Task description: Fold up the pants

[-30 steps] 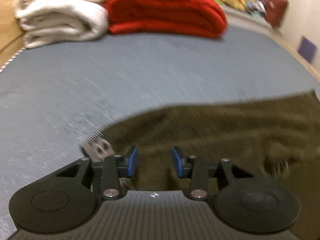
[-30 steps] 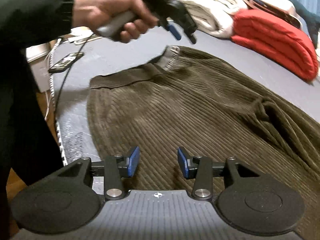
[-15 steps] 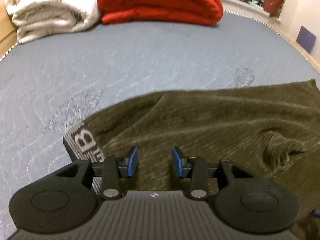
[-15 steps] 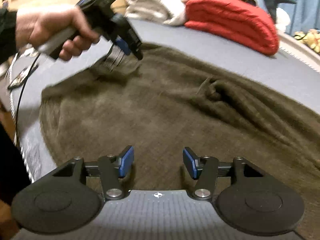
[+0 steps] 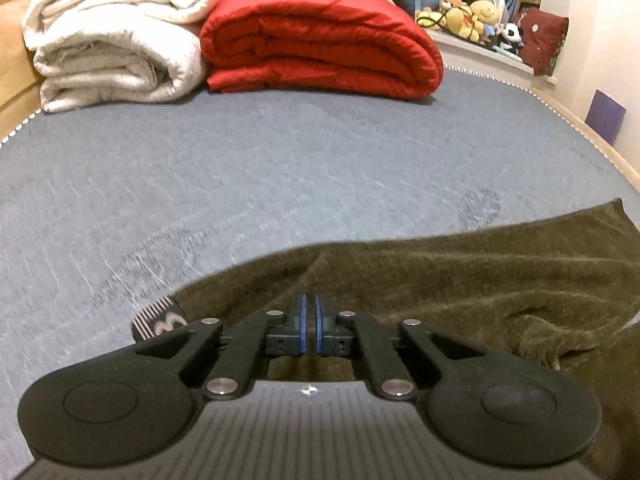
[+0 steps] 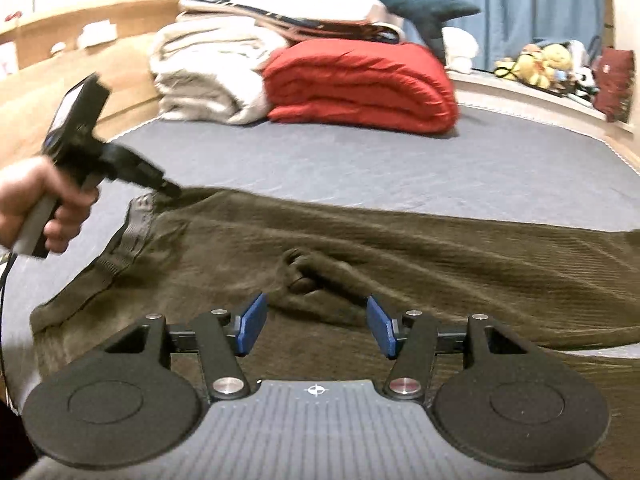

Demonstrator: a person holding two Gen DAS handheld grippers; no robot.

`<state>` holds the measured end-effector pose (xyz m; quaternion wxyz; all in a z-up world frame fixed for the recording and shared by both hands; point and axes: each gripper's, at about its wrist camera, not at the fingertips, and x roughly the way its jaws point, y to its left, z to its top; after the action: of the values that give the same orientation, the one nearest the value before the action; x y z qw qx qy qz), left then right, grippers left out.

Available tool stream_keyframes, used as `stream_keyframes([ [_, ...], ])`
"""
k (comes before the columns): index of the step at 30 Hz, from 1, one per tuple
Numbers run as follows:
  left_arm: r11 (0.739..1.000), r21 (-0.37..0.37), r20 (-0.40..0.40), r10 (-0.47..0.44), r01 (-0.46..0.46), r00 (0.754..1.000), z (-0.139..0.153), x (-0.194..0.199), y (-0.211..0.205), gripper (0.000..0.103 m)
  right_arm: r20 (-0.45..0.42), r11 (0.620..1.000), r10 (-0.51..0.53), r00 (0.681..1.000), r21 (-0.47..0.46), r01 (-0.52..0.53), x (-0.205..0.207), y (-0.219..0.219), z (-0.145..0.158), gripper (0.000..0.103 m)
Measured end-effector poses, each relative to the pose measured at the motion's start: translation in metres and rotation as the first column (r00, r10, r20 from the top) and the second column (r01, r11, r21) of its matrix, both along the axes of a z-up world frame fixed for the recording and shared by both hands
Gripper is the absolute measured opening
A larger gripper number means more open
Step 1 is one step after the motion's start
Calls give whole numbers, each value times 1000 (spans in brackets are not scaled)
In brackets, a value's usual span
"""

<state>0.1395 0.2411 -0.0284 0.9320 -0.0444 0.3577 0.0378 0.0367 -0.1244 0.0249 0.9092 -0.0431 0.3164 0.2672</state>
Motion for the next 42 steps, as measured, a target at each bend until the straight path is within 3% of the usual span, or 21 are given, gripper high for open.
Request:
stream_keyframes([
  [5, 995, -53, 52, 87, -85, 995, 16, 1, 39, 4, -6, 997, -67, 998, 38, 67, 9, -14, 6, 58],
  [9, 984, -102, 48, 151, -146, 987, 12, 4, 72, 4, -29, 993, -91, 995, 79, 93, 13, -23, 10, 59],
  [15, 990, -92, 41, 112, -108, 993, 0, 21, 80, 8, -34, 992, -94, 995, 84, 97, 15, -28, 9, 62],
  [16, 991, -106, 11, 85, -83, 996, -2, 23, 79, 10, -39, 992, -95, 995, 86, 98, 15, -29, 9, 62],
  [18, 994, -92, 7, 54, -53, 999, -6, 30, 72, 33, -45, 991, -92, 995, 91, 96, 17, -30, 11, 62],
  [20, 998, -61, -2, 30, -30, 1000, -10, 37, 63, 49, -41, 991, -94, 995, 91, 97, 18, -30, 12, 62],
  [21, 999, -41, -9, 18, -18, 1000, -12, 40, 58, 50, -39, 991, -96, 995, 92, 99, 18, -31, 13, 62],
  [29, 992, 117, -66, -33, 40, 997, -28, 59, 28, 50, -46, 983, -145, 988, 107, 149, 19, -51, 18, 62],
  [31, 988, 151, -85, -28, 41, 996, -32, 60, 22, 46, -48, 981, -157, 986, 109, 162, 17, -58, 19, 62],
  [33, 986, 163, -96, -26, 41, 995, -33, 61, 19, 29, -47, 979, -172, 984, 108, 176, 16, -66, 20, 62],
  [36, 981, 185, -101, -32, 50, 994, -29, 60, 15, 13, -48, 974, -197, 979, 105, 201, 14, -78, 22, 63],
  [42, 971, 228, -49, -67, 76, 997, 1, 35, 0, 8, -112, 944, -304, 946, 97, 315, 26, -113, 21, 63],
])
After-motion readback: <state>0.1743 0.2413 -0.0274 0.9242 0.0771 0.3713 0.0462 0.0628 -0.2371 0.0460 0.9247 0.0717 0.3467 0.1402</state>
